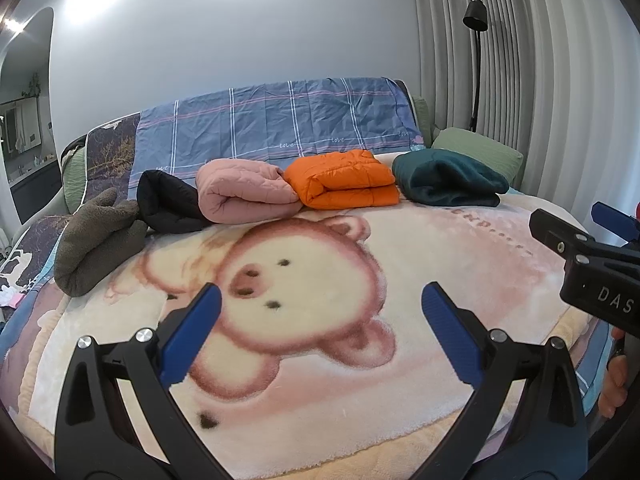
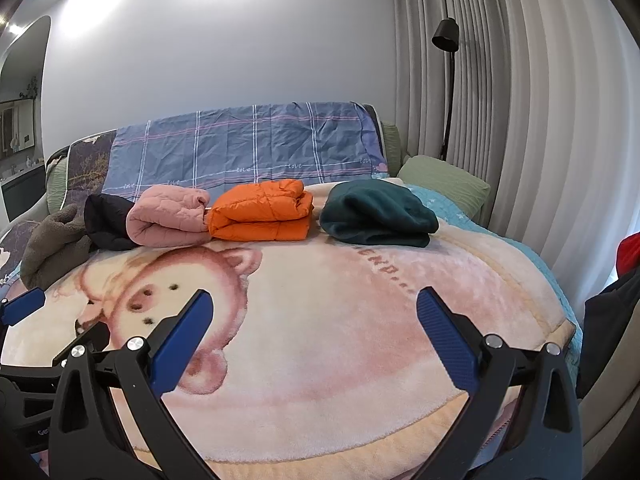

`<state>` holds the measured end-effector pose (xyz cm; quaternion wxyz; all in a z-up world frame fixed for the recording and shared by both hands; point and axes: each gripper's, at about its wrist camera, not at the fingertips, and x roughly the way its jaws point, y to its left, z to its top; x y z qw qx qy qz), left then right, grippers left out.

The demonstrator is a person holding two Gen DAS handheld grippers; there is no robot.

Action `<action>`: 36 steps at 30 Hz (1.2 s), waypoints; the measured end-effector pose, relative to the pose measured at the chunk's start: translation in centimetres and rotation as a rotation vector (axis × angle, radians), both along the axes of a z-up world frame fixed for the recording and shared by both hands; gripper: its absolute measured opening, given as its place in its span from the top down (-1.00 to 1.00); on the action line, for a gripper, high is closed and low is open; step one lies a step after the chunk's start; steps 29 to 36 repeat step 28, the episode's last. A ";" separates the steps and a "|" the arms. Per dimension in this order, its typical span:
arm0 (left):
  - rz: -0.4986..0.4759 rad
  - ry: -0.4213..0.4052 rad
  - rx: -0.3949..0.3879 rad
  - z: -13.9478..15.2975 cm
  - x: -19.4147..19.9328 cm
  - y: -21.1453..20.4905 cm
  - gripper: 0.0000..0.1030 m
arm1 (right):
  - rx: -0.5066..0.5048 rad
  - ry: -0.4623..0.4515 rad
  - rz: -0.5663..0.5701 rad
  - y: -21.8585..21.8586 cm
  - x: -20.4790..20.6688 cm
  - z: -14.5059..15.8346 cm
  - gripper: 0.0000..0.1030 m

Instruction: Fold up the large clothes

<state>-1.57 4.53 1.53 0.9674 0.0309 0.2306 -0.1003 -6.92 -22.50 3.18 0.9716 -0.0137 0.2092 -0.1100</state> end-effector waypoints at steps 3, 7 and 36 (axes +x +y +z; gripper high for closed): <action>0.003 0.002 0.002 0.0 0.0 -0.1 -0.96 | -0.021 0.003 -0.008 0.1 -0.1 -0.2 -0.97; 0.009 0.004 0.001 -0.1 0.0 0.2 -0.96 | -0.023 0.004 -0.009 0.1 -0.2 -0.3 -0.97; -0.003 0.007 0.016 -0.4 0.1 1.1 -0.96 | -0.010 0.016 -0.011 -0.6 -0.2 -0.6 -0.97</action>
